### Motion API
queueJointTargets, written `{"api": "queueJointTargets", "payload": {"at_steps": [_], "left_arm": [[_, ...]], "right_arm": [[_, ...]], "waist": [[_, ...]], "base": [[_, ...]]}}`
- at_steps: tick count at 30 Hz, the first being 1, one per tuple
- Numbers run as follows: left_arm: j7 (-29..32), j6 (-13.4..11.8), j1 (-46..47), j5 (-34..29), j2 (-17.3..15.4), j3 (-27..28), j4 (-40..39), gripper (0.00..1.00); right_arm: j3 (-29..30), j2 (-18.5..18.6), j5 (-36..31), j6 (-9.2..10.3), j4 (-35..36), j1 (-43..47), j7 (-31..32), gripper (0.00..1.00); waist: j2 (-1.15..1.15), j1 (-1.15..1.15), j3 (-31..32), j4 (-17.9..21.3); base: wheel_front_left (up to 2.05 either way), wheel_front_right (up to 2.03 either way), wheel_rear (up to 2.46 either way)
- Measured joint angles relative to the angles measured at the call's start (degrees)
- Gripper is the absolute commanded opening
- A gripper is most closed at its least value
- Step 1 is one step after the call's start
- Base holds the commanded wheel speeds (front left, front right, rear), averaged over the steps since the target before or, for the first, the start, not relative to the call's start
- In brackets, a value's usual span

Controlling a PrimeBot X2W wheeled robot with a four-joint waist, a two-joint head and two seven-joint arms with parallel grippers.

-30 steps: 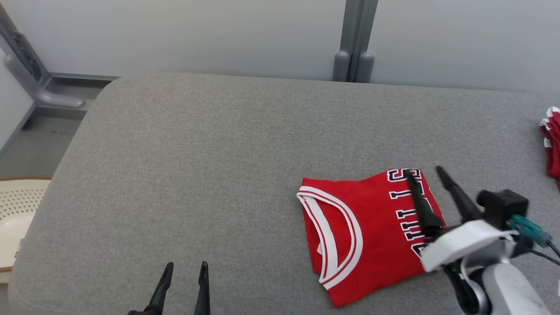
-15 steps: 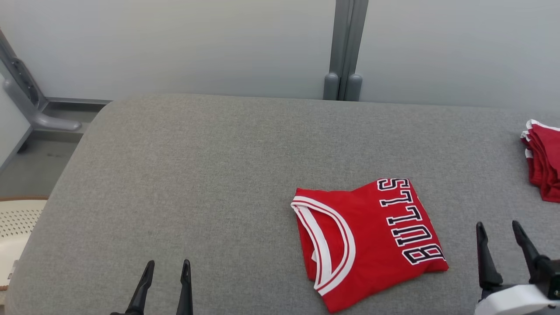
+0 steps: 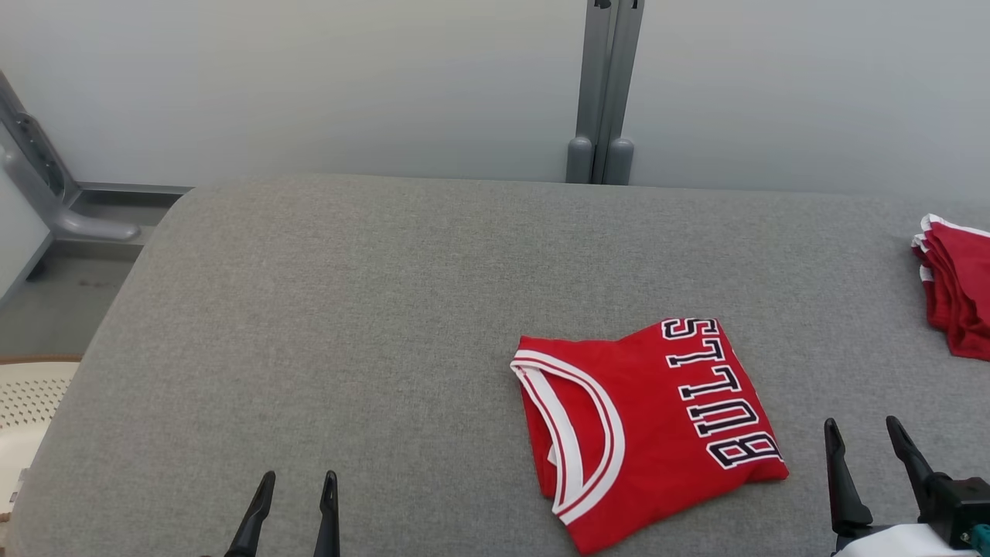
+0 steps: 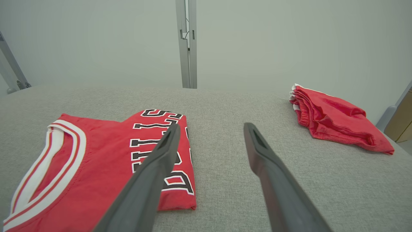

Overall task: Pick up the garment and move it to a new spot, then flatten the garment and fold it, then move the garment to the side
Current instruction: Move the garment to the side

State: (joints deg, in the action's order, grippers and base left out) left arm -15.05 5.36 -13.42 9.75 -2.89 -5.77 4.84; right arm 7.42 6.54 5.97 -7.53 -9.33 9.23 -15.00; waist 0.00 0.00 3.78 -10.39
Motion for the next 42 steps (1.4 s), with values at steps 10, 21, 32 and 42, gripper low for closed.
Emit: {"api": "queueJointTargets", "payload": {"at_steps": [10,21,32,42], "left_arm": [[0.0,0.46,0.51,0.3,0.0,-0.44,0.3,1.0],[0.01,1.21,4.42,0.78,0.0,-2.58,1.32,1.0],[0.01,1.68,6.54,1.3,0.01,-4.24,1.99,1.0],[0.0,1.74,7.17,1.34,0.01,-3.65,1.46,1.0]], "right_arm": [[-0.99,0.7,4.44,0.0,-5.43,-6.38,2.02,1.0],[-8.46,6.21,9.14,0.0,-13.22,-23.63,34.59,1.0],[-7.01,4.92,6.93,0.03,-24.95,-29.02,38.86,1.0],[-5.53,4.07,12.95,-0.01,-28.03,-34.45,38.45,0.0]], "waist": [[0.0,0.0,-1.49,0.46],[0.0,0.0,-6.39,-0.41],[0.0,0.0,-9.46,-4.35],[0.0,0.0,-10.77,-3.52]], "base": [[0.0,0.0,0.0],[0.0,0.0,0.0],[0.0,0.0,0.0],[0.0,0.0,0.0]]}}
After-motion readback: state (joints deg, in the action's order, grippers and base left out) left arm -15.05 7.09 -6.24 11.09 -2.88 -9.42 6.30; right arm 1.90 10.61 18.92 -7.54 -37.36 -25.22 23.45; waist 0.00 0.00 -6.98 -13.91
